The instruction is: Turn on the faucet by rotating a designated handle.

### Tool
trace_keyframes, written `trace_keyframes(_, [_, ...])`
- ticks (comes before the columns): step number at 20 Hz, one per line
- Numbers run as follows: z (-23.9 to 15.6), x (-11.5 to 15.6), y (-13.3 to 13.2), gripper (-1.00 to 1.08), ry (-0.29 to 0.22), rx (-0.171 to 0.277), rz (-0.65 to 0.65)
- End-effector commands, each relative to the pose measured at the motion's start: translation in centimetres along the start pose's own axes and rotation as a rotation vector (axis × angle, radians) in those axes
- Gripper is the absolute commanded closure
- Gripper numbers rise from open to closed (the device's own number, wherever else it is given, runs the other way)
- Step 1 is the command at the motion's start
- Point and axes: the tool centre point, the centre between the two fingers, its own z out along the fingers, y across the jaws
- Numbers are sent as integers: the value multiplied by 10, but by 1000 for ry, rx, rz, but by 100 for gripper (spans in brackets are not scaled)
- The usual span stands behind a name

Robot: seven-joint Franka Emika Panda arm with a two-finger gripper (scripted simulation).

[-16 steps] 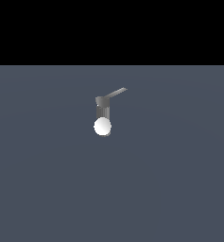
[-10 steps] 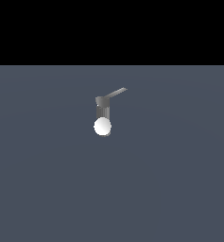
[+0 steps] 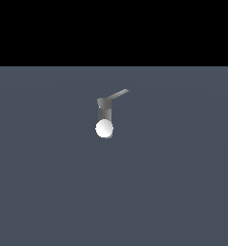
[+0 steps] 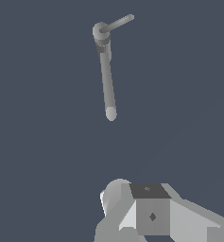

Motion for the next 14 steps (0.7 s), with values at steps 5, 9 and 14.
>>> trace_keyframes(5, [1, 11, 0, 108, -1, 10, 32])
trace_keyframes(9, [3, 25, -1, 108, -2, 22, 76])
trace_keyframes(14, [8, 52, -2, 108, -5, 43, 159])
